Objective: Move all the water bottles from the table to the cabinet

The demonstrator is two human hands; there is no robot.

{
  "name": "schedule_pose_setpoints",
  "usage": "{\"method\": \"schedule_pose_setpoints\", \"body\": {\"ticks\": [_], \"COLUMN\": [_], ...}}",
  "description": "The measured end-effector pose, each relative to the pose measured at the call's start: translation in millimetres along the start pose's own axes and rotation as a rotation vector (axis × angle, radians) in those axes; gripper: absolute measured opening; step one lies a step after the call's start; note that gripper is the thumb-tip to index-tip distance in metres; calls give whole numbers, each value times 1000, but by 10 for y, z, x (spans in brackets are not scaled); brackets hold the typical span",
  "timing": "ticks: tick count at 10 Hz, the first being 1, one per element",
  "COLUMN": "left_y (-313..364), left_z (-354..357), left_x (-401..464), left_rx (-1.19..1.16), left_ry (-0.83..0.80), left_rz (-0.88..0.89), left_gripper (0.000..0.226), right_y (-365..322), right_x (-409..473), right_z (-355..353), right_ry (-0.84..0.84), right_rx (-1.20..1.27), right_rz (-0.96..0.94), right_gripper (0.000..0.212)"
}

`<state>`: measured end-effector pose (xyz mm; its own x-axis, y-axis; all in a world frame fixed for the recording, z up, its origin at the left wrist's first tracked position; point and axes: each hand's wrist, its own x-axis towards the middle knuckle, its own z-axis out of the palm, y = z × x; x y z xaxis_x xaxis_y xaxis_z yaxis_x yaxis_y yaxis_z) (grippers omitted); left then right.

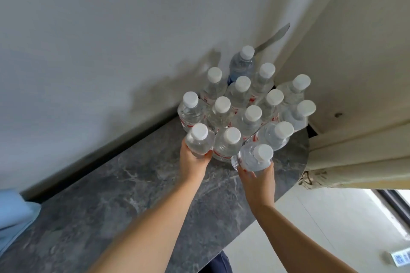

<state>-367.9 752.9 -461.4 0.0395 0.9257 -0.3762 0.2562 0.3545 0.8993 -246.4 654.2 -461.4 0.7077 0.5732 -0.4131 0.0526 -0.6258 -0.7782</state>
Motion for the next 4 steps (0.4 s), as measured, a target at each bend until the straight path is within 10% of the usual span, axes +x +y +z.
{"method": "schedule_pose_setpoints", "body": {"ticks": [4], "left_y": [208], "left_z": [-310], "left_x": [-346], "left_rx": [193], "left_ry": [-81], "left_rz": [-281], "left_gripper": [98], "right_y": [49], "right_x": [-94], "right_z": [-181], "right_ry": [-98], "right_rx": [-116], "right_rz": [34], "right_gripper": [85]}}
